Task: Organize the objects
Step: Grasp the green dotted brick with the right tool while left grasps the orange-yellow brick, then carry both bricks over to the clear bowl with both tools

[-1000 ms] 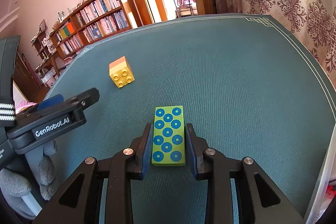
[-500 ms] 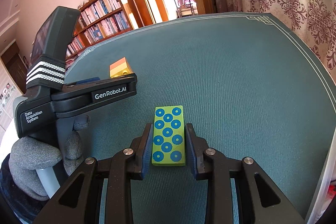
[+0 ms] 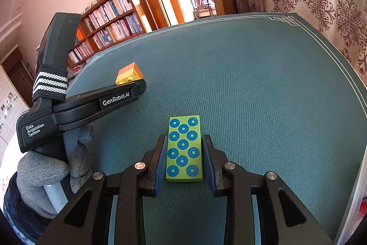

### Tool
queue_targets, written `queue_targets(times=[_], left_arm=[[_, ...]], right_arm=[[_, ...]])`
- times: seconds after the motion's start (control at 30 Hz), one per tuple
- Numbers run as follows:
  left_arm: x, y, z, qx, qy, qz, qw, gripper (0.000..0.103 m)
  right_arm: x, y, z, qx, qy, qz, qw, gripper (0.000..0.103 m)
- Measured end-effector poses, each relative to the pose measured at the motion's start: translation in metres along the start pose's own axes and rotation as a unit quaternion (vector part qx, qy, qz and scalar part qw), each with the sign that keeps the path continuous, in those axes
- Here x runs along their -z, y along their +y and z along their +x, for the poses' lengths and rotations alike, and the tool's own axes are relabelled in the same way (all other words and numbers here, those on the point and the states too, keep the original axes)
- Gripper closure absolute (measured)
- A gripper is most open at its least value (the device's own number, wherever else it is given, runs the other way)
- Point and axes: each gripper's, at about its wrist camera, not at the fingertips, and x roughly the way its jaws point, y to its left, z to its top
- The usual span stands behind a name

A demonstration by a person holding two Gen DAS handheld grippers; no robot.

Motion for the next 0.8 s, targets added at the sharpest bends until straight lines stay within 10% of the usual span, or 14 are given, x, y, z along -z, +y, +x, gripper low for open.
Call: queue_targets(times=[0.8], left_arm=[[0.039,-0.001,-0.082,0.011,-0.042,-0.044,0.9981,0.063]], right_arm=[[0.001,-0.002,0.000,-0.007,-0.002,0.006,1.000,0.072]])
